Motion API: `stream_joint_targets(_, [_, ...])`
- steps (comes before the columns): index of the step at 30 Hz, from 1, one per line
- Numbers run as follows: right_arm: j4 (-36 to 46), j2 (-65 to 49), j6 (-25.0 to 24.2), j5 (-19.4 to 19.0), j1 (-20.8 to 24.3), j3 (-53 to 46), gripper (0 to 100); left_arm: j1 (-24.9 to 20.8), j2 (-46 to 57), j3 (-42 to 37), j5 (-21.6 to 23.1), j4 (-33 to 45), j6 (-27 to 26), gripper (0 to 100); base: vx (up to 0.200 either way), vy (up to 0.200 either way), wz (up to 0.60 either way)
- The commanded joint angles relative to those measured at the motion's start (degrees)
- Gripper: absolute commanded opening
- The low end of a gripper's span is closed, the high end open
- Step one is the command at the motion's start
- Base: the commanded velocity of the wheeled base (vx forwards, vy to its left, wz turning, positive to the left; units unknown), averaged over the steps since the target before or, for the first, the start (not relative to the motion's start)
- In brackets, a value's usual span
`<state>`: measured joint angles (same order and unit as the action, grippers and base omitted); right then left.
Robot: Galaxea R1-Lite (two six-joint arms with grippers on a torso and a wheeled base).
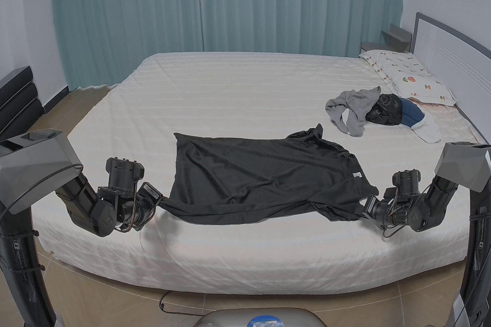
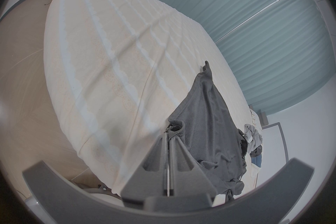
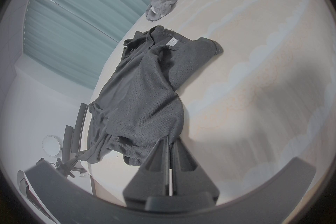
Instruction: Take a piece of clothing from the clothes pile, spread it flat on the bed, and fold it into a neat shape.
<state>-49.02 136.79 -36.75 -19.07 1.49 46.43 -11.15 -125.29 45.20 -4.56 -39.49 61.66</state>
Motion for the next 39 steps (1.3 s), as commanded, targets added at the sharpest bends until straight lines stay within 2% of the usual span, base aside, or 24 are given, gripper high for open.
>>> stream_joint_targets(1, [-0.11,-5.22,0.02,-0.18,-0.70,-3.89,0,0.17,0.05,-0.03,-0.01,0.02,-0.14,0,0.000,0.000,0.00])
stream_joint_targets(6, [-0.46,-11.81,0.28,-0.80,-2.28,-12.33,0,0.61,1.28,-0.73,-0.01,0.55,-0.75,0,0.000,0.000,0.00])
stream_joint_targets(15, [-0.20,-21.48,0.98,-2.38,-4.56,-24.02,0,1.93,3.92,-2.58,0.08,1.60,-6.20,0,0.000,0.000,0.00])
stream_joint_targets(18, [-0.64,-23.06,3.71,-2.47,-4.48,-28.68,0,2.54,5.24,-2.58,0.16,6.79,-9.63,0,0.000,0.000,0.00])
stream_joint_targets(20, [-0.82,-22.97,7.84,-2.47,-4.48,-32.46,0,2.63,5.76,-2.40,0.69,11.36,-11.91,0,0.000,0.000,0.00])
stream_joint_targets(22, [-0.82,-22.62,10.65,-2.56,-4.48,-34.39,0,2.54,5.76,-2.66,0.96,12.59,-13.06,0,0.000,0.000,0.00])
stream_joint_targets(29, [-0.29,-21.39,13.11,-2.03,-3.25,-37.29,0,2.19,5.24,-5.30,1.04,15.67,-19.82,0,0.000,0.000,0.00])
stream_joint_targets(39, [-1.08,-14.18,16.10,-1.76,-2.72,-36.41,0,0.08,3.21,-6.00,0.96,16.99,-20.18,0,0.000,0.000,0.00])
